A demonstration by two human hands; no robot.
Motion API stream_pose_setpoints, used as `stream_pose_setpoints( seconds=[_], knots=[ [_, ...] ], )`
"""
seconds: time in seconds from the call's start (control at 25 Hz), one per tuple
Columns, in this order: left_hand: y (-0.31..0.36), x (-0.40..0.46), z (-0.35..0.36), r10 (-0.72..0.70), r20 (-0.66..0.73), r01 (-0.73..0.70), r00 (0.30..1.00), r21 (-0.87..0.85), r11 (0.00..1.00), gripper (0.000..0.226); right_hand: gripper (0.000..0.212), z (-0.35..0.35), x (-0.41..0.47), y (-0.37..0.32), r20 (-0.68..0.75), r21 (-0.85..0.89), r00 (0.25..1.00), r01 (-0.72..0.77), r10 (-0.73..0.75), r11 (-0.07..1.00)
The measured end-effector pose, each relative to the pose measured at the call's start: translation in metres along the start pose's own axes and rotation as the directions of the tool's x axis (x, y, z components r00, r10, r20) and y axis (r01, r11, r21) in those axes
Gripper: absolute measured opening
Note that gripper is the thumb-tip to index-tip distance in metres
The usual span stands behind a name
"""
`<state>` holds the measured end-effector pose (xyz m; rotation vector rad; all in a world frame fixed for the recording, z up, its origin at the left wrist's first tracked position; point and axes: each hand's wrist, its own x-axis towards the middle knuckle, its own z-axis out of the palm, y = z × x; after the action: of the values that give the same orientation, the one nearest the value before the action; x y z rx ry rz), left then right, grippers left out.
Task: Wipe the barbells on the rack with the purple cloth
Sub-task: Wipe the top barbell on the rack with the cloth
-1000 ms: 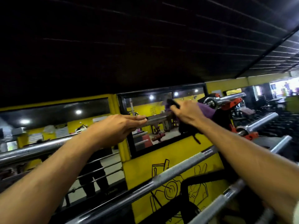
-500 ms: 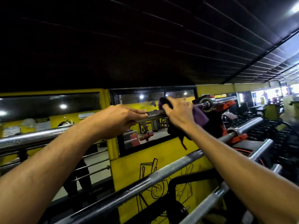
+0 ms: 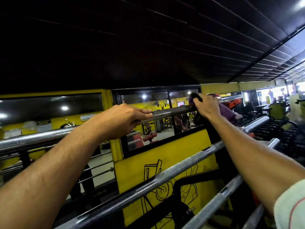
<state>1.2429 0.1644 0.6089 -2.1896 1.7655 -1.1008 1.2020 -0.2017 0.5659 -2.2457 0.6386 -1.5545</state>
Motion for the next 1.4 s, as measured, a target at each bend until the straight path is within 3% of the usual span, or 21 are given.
stream_pose_setpoints(
  seconds=[0.24, 0.36, 0.4, 0.52, 0.6, 0.72, 0.84, 0.92, 1.0, 1.08, 1.16, 1.2, 1.24, 1.32, 1.36, 1.4],
  knots=[
    [-0.002, 0.002, 0.0, -0.007, 0.015, 0.007, 1.0, -0.029, 1.0, 0.049, 0.031, 0.025, -0.087, -0.096, -0.149, 0.141, 0.956, 0.275, -0.254, 0.951],
    [0.001, 0.001, -0.001, -0.029, 0.019, 0.03, 0.999, -0.02, 0.999, 0.048, 0.038, 0.021, -0.093, -0.089, -0.148, 0.121, 0.891, 0.447, -0.429, 0.886],
    [0.001, 0.0, 0.0, -0.032, 0.013, 0.033, 0.999, -0.018, 0.999, 0.047, 0.041, 0.018, -0.083, -0.074, -0.113, 0.118, 0.898, 0.438, -0.426, 0.891],
    [-0.001, 0.0, 0.0, -0.029, -0.013, 0.028, 1.0, -0.031, 0.999, 0.046, 0.053, 0.002, -0.056, -0.03, -0.059, 0.145, 0.985, 0.168, -0.161, 0.975],
    [-0.003, -0.001, -0.002, -0.038, -0.046, 0.034, 0.998, -0.077, 0.996, 0.043, 0.051, -0.006, -0.053, -0.018, -0.023, 0.234, 0.997, 0.08, -0.077, 0.969],
    [0.001, -0.002, -0.005, -0.09, -0.049, 0.084, 0.995, -0.12, 0.989, 0.045, 0.022, -0.035, -0.076, -0.028, 0.055, 0.394, 0.998, 0.014, -0.039, 0.919],
    [0.011, -0.006, -0.015, -0.165, 0.049, 0.168, 0.985, -0.057, 0.984, 0.062, 0.018, -0.075, -0.094, -0.034, 0.045, 0.496, 0.998, 0.02, -0.048, 0.868],
    [0.026, -0.007, -0.022, -0.202, -0.008, 0.2, 0.979, -0.137, 0.97, 0.075, 0.016, -0.105, -0.097, -0.043, 0.12, 0.488, 0.981, 0.077, -0.155, 0.869],
    [0.059, -0.003, -0.024, -0.218, -0.06, 0.173, 0.974, -0.421, 0.89, 0.08, 0.023, -0.131, -0.097, -0.056, 0.296, 0.496, 0.906, 0.125, -0.303, 0.859],
    [0.1, 0.012, -0.025, -0.212, 0.047, 0.18, 0.976, -0.723, 0.667, 0.074, 0.026, -0.148, -0.099, -0.068, 0.407, 0.512, 0.822, 0.156, -0.399, 0.845],
    [0.12, 0.031, -0.025, -0.196, 0.164, 0.242, 0.967, -0.836, 0.492, 0.044, 0.022, -0.155, -0.097, -0.066, 0.459, 0.526, 0.764, 0.177, -0.453, 0.832],
    [0.121, 0.041, -0.027, -0.207, 0.188, 0.267, 0.96, -0.833, 0.484, 0.031, 0.021, -0.156, -0.093, -0.061, 0.481, 0.52, 0.751, 0.17, -0.452, 0.837],
    [0.119, 0.048, -0.03, -0.216, 0.219, 0.3, 0.951, -0.816, 0.493, 0.024, 0.019, -0.156, -0.087, -0.053, 0.465, 0.476, 0.766, 0.206, -0.444, 0.855],
    [0.112, 0.06, -0.032, -0.236, 0.291, 0.373, 0.927, -0.776, 0.508, 0.024, 0.018, -0.158, -0.09, -0.029, 0.283, 0.305, 0.885, 0.281, -0.368, 0.91],
    [0.11, 0.066, -0.031, -0.245, 0.313, 0.397, 0.917, -0.755, 0.522, 0.024, 0.016, -0.16, -0.105, -0.018, 0.16, 0.286, 0.953, 0.206, -0.258, 0.936],
    [0.112, 0.071, -0.03, -0.259, 0.32, 0.412, 0.911, -0.726, 0.55, 0.023, 0.011, -0.156, -0.126, -0.008, 0.05, 0.41, 0.988, 0.113, -0.146, 0.905]
  ],
)
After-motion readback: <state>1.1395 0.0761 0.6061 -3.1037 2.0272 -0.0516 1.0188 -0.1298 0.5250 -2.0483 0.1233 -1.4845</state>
